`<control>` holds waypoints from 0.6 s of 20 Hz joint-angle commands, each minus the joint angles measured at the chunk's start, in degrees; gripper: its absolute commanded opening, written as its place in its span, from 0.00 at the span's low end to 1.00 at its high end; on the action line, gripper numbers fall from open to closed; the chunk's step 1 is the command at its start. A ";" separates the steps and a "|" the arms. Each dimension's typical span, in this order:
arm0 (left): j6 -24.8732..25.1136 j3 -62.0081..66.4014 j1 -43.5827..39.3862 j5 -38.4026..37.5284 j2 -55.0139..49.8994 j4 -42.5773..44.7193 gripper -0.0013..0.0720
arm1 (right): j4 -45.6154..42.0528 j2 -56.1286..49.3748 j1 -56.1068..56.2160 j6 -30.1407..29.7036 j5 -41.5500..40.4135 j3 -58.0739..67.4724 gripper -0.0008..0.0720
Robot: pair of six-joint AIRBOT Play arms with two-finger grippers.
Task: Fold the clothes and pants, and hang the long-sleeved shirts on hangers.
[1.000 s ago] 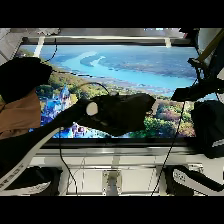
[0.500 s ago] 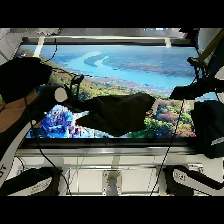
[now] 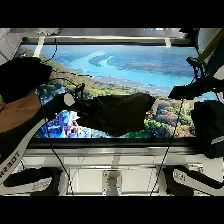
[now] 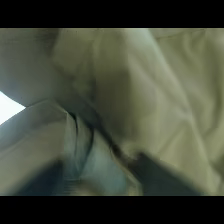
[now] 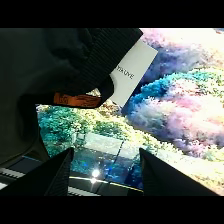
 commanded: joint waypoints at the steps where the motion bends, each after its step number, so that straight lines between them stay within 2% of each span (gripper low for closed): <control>1: 2.47 -0.13 -0.55 5.03 -1.95 -4.76 0.04 | 0.11 -0.04 0.00 0.04 0.00 -0.02 0.63; 4: 4.83 -0.02 1.09 5.16 0.00 -4.74 0.03 | 0.04 -0.04 -0.02 -1.18 -0.28 -0.76 0.63; 7: 5.44 -0.02 4.61 5.05 5.14 -4.59 0.03 | 2.67 -0.28 0.00 -1.55 -6.21 -8.57 0.63; 9: 5.46 -0.02 5.95 5.05 8.07 -4.24 0.03 | 11.34 -2.58 -0.02 -2.40 -11.96 -16.48 0.63; 12: 5.42 -0.02 5.95 4.85 10.49 -2.10 0.03 | 25.57 -10.14 -0.02 -9.25 -17.64 -21.07 0.63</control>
